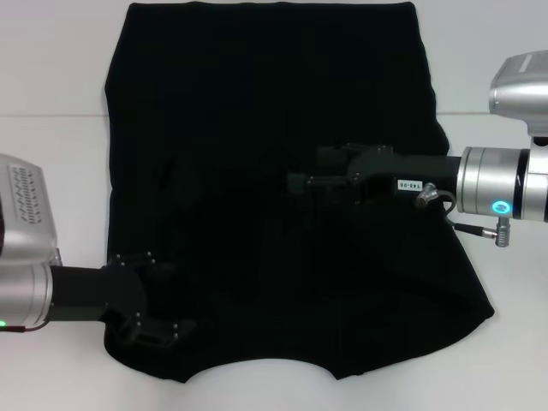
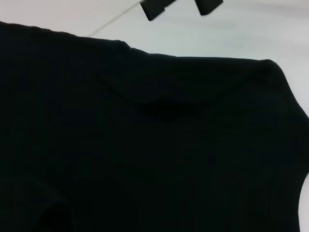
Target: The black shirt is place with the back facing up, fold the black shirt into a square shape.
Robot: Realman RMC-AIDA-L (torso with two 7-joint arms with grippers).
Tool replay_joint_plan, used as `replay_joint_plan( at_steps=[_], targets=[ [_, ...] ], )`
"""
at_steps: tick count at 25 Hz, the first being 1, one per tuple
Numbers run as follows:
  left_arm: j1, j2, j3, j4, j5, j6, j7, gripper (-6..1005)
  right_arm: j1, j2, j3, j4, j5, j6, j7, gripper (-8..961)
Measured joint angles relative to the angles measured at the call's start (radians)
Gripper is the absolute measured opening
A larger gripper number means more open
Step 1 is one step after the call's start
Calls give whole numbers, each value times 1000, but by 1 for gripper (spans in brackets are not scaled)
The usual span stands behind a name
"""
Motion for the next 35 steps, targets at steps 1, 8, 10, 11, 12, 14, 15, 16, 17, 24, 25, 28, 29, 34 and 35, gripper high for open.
replay_joint_plan(
  at_steps=[1,8,10,11,12,14,15,16,17,24,25,28,29,34,35],
  targets=[
    [0,0,10,1,0,-9,-1,935,0,0,1,-4,1,0,0,915],
    [1,-1,57,2,22,-78,-3,933,0,-2,3,-19,17,-1,2,915],
    [0,-1,58,3,26,-80,-6,933,1,-3,3,-23,18,-1,2,915],
    [0,0,59,3,27,-82,-8,932,1,-3,3,-23,18,-1,2,915],
    [0,0,59,3,27,-86,-9,932,1,-3,4,-24,18,0,2,915],
    [0,1,56,3,27,-96,-10,932,2,-3,6,-24,18,1,2,914],
    [0,1,55,4,27,-101,-11,932,2,-3,7,-24,18,1,2,914],
    [1,2,54,4,27,-102,-11,932,3,-3,8,-24,18,1,2,914],
    [1,2,52,4,28,-105,-12,917,4,-3,8,-24,18,1,2,914],
    [2,3,52,4,28,-109,-15,858,4,-3,9,-24,18,1,2,914],
    [2,3,52,4,28,-110,-16,857,4,-3,9,-24,18,1,2,914],
    [2,5,53,1,29,-114,-24,856,4,-3,5,-24,17,1,0,914],
    [2,5,53,0,30,-120,-25,856,4,-3,4,-24,17,1,-1,914],
    [3,3,54,-2,31,-134,-25,856,4,-3,1,-24,17,1,-7,915],
    [4,3,53,-2,31,-134,-26,856,5,-3,1,-24,15,0,-8,915]
  ],
)
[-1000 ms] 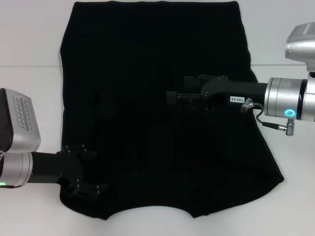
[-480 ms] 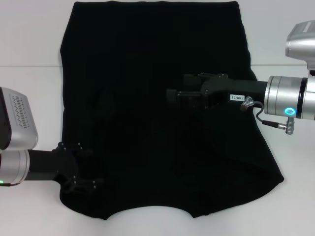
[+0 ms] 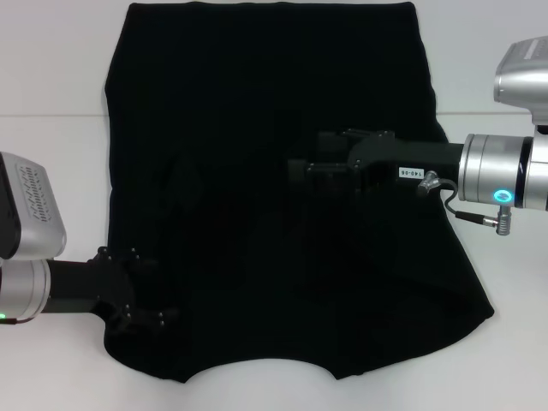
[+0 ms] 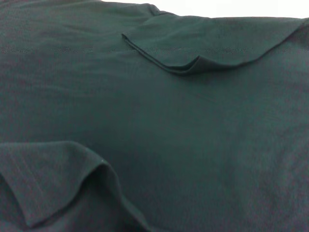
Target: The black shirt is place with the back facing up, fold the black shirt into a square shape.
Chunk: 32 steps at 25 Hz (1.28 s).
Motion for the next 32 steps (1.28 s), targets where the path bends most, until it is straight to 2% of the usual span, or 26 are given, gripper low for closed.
replay_joint_plan(
  at_steps=[6,14,32],
  targets=[
    [1,-1,-2,1,0,-3,-2,856,-4,-7,-48,-2,-8,-20,-7,915],
    [3,-2,-1,3,0,-20,-2,855,-9,-24,-117,-14,-10,-121,-14,915],
    [11,-5,1,3,0,-45,-1,843,-19,-31,-104,-14,-5,-114,-6,914]
  ],
)
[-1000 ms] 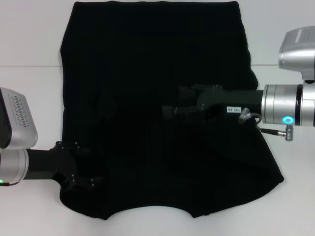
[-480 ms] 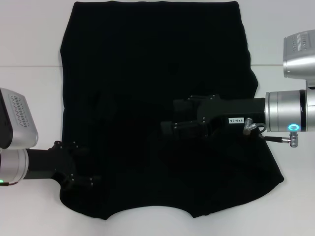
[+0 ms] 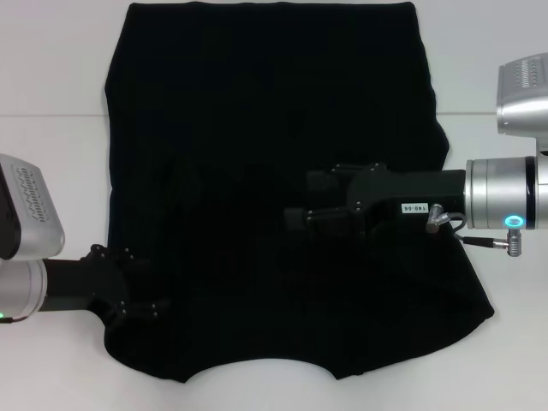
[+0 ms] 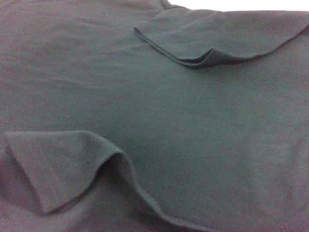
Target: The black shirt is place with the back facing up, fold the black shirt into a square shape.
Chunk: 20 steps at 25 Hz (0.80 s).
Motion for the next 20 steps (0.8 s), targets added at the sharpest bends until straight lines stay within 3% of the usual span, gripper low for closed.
replay_joint_plan(
  at_steps=[3,12,20],
  targets=[
    [-2,0,2,1,9,-10,0,835,0,0,8,-2,0,-2,0,915],
    [-3,0,7,5,24,3,3,423,-2,0,12,-13,1,-6,1,908],
    [0,0,6,7,22,15,0,127,-2,0,11,-13,-1,-6,1,822]
  ],
)
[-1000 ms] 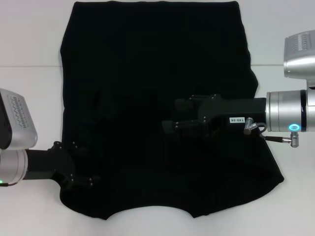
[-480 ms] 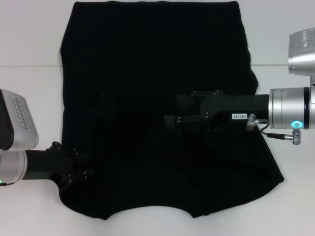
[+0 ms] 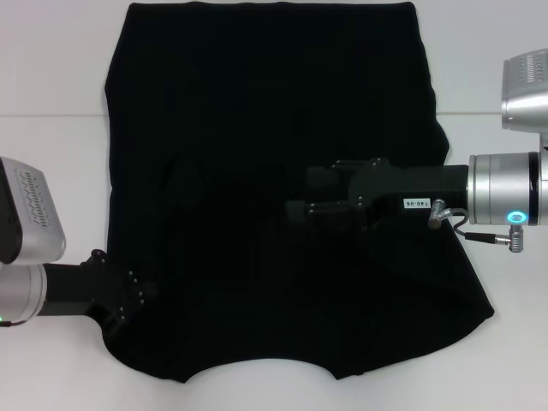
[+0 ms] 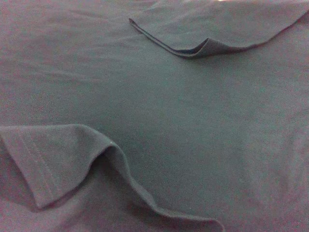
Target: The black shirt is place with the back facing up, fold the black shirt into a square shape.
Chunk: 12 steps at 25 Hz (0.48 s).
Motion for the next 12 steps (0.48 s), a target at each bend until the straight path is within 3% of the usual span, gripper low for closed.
replay_joint_plan(
  at_steps=[5,12],
  targets=[
    [10,-4,-9,6,-22,13,-15,7,0,0,0,0,-3,11,0,823],
    [54,-8,-53,54,-87,59,-40,7,-28,-1,0,-23,2,12,0,824]
  ],
)
